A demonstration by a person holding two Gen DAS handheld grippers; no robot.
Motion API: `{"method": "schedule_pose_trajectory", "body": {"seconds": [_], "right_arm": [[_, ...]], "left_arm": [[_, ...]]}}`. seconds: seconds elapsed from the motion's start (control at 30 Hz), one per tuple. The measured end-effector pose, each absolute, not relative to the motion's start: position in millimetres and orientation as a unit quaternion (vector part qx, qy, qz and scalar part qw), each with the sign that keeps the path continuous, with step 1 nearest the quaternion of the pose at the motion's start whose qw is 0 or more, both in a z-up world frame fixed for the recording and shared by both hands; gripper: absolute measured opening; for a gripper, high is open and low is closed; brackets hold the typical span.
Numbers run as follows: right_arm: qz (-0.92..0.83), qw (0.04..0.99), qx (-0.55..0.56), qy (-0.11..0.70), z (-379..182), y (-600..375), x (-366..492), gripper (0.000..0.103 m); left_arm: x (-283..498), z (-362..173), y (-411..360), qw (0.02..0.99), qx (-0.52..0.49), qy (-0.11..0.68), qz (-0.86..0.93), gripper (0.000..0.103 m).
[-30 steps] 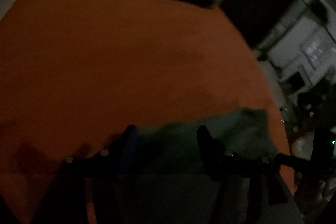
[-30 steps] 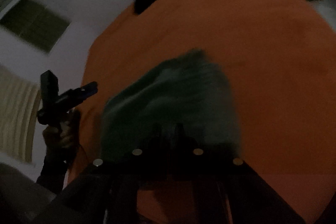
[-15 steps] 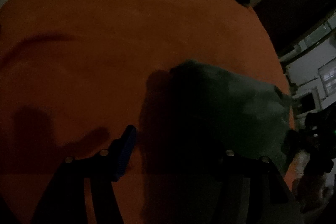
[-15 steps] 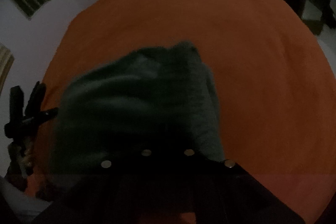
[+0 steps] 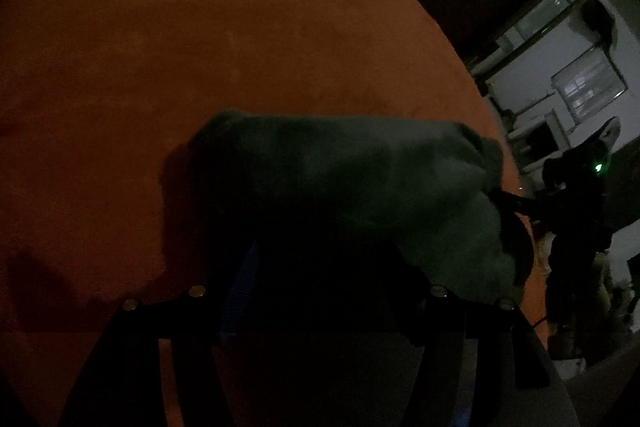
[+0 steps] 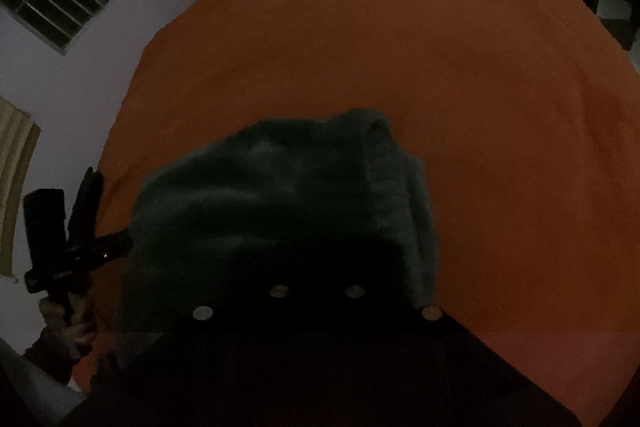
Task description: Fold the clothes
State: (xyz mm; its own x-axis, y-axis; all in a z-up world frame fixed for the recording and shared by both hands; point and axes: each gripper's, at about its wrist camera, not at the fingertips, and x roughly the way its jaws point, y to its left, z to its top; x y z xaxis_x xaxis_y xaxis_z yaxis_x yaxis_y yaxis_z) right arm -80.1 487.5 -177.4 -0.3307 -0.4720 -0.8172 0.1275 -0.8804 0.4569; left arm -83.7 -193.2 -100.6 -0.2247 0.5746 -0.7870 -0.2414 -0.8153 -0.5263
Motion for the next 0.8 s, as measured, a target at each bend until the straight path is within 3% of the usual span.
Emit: {"method": "schedule_pose_trajectory", "body": {"seconds": [0.1,0.17,0.2,0.23,0.37,0.53,0.8], "right_arm": [[-0.787,0.222,0.550,-0.172,-165.0,492.4,-80.9,0.006],[-0.788,0.237,0.542,-0.171,-153.5,500.8,-82.4,0.022],[-0.794,0.239,0.534,-0.166,-146.1,507.8,-83.7,0.052],[-0.800,0.241,0.526,-0.160,-138.7,514.9,-85.1,0.075],[-0.760,0.278,0.558,-0.182,-162.6,527.4,-101.7,0.077],[-0.731,0.270,0.606,-0.162,-208.9,524.1,-125.0,0.077],[-0.685,0.302,0.617,-0.242,-244.8,521.5,-139.5,0.085]], "left_arm": [[-84.1,-104.0,-196.6,0.258,-0.565,-0.145,0.770,0.064],[-88.0,-106.0,-207.9,0.257,-0.570,-0.155,0.765,0.069],[-90.9,-110.4,-216.0,0.259,-0.577,-0.167,0.756,0.075],[-93.4,-117.1,-219.9,0.260,-0.587,-0.179,0.746,0.076],[-99.7,-154.8,-217.4,0.267,-0.632,-0.234,0.689,0.076],[-104.1,-175.6,-195.5,0.284,-0.642,-0.234,0.673,0.076],[-112.2,-197.7,-192.5,0.298,-0.651,-0.295,0.633,0.076]]}}
